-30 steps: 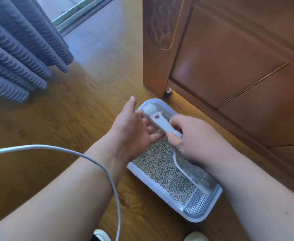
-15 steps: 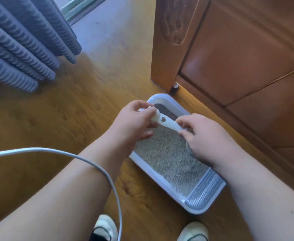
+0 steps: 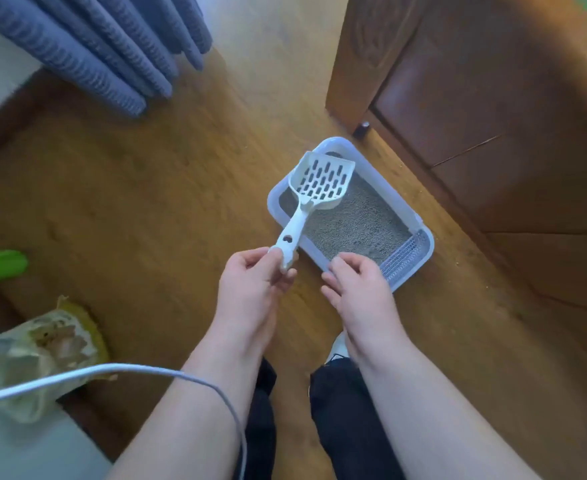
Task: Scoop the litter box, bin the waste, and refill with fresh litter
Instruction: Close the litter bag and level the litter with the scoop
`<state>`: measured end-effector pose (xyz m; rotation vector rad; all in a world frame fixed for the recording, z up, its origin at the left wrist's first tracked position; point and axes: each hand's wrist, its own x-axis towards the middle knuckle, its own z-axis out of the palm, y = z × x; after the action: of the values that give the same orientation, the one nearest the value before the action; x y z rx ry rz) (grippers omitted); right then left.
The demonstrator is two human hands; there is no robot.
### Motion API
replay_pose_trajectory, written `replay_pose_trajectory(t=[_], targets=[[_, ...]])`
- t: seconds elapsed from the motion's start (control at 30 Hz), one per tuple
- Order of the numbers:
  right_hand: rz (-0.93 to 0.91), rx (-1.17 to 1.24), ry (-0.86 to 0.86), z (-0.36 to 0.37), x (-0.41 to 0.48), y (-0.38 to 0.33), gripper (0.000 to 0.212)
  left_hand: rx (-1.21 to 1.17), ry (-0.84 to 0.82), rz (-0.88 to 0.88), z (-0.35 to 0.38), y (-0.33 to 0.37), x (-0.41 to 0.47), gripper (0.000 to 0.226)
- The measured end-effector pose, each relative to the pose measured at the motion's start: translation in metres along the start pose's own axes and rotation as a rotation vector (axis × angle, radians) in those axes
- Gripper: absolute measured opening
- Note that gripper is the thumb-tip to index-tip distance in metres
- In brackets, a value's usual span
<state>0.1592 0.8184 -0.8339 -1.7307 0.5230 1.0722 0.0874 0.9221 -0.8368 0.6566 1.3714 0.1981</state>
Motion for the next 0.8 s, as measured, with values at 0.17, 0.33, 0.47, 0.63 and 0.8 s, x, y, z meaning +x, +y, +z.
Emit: replay_pose_trajectory(t=[0.17, 0.33, 0.47, 0.63, 0.8], targets=[[0.121, 0.127, -0.297, 0.036, -0.063, -0.019, 0.012, -0.127, 0.020, -0.002, -0.026, 0.013, -0.081, 0.026], [0.111, -0.165, -0.377, 0.068, -0.111, -0.018, 0.018, -0.279, 0.126, -0.019, -0.074, 0.013, -0.137, 0.016], [0.006, -0.545, -0.522, 0.102, -0.144, 0.009, 0.025, -0.259, 0.147, -0.087, -0.130, 0.010, -0.154, 0.022], [-0.021, -0.761, -0.566, 0.175, -0.178, 0.070, 0.028, -0.450, 0.171, -0.105, -0.222, 0.010, -0.150, 0.025], [-0.028, -0.792, -0.495, 0.268, -0.218, 0.137, 0.032, -0.564, 0.306, -0.108, -0.340, -0.002, -0.141, 0.023]])
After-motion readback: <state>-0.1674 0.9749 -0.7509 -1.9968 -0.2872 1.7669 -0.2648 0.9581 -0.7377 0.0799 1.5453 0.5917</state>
